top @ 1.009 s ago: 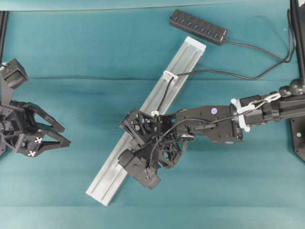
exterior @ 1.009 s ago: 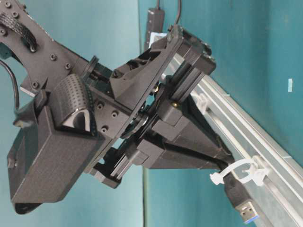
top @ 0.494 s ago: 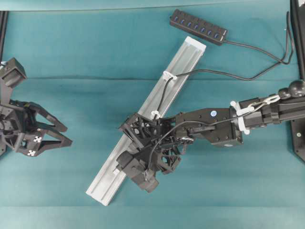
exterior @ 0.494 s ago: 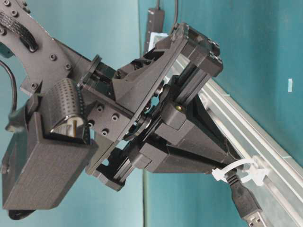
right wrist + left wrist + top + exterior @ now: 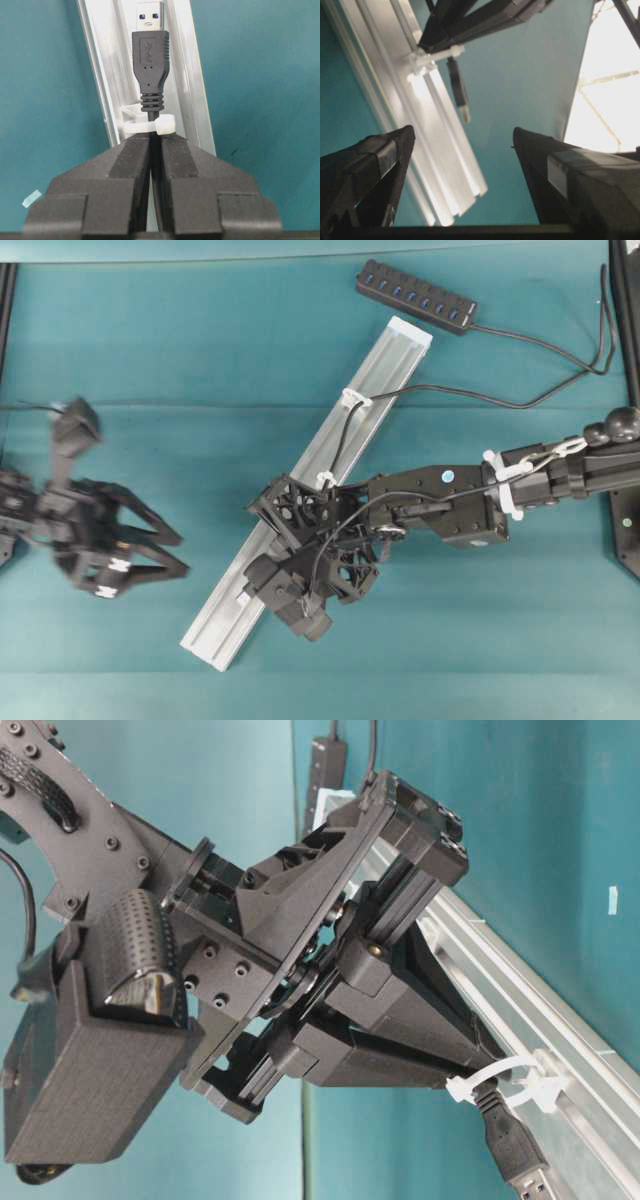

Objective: Pass the USB cable through three rings with both arms.

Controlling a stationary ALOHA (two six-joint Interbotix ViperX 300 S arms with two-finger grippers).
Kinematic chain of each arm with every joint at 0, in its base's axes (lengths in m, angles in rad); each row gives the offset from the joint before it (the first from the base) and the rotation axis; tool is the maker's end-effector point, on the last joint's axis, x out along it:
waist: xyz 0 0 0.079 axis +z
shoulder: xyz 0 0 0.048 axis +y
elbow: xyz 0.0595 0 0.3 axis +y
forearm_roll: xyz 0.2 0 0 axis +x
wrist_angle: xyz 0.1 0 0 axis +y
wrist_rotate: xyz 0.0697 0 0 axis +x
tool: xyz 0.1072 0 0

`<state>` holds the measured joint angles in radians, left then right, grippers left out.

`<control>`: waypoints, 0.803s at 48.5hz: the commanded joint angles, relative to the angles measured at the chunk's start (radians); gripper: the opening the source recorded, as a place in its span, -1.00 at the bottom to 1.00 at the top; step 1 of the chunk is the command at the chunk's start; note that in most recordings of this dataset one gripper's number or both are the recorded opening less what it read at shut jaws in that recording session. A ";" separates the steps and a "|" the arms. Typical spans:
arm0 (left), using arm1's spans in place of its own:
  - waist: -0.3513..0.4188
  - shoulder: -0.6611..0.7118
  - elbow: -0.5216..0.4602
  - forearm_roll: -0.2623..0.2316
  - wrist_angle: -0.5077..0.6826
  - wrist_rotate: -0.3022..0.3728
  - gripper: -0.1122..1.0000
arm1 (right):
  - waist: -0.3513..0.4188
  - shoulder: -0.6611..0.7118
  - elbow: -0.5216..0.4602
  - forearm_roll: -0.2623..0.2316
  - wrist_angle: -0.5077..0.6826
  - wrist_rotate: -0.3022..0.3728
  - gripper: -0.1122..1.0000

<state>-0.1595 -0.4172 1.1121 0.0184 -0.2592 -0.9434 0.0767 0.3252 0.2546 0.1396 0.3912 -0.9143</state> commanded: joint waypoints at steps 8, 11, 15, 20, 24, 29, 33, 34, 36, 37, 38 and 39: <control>-0.003 0.164 -0.064 0.002 -0.109 0.002 0.79 | 0.000 0.003 -0.009 0.005 -0.003 0.005 -0.66; -0.003 0.198 -0.074 0.002 -0.144 0.002 0.79 | 0.000 0.003 -0.009 0.005 -0.003 0.005 -0.66; -0.003 0.232 -0.086 0.002 -0.173 0.002 0.79 | 0.000 0.003 -0.009 0.005 -0.002 0.003 -0.66; -0.003 0.270 -0.101 0.002 -0.179 0.002 0.79 | 0.000 0.003 -0.009 0.005 -0.002 0.003 -0.66; -0.005 0.296 -0.110 0.002 -0.184 0.002 0.79 | 0.000 0.003 -0.009 0.005 -0.002 0.003 -0.66; -0.006 0.319 -0.120 0.002 -0.186 0.008 0.79 | 0.000 0.003 -0.009 0.005 0.000 0.003 -0.66; -0.011 0.339 -0.121 0.002 -0.189 0.008 0.79 | 0.000 0.003 -0.009 0.005 0.000 0.003 -0.66; -0.015 0.345 -0.121 0.003 -0.192 0.008 0.79 | 0.000 0.003 -0.011 0.005 0.000 0.003 -0.66; -0.020 0.351 -0.124 0.002 -0.199 0.008 0.79 | 0.000 0.003 -0.009 0.005 0.000 0.003 -0.66; -0.021 0.356 -0.126 0.002 -0.202 0.008 0.79 | 0.000 0.003 -0.009 0.005 0.000 0.003 -0.66; -0.025 0.360 -0.129 0.002 -0.209 0.008 0.79 | -0.002 0.003 -0.009 0.005 0.000 0.003 -0.66; -0.028 0.364 -0.132 0.003 -0.210 0.008 0.79 | -0.002 0.003 -0.009 0.005 0.000 0.003 -0.66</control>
<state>-0.1749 -0.0583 1.0002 0.0184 -0.4495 -0.9373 0.0752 0.3252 0.2546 0.1411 0.3942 -0.9143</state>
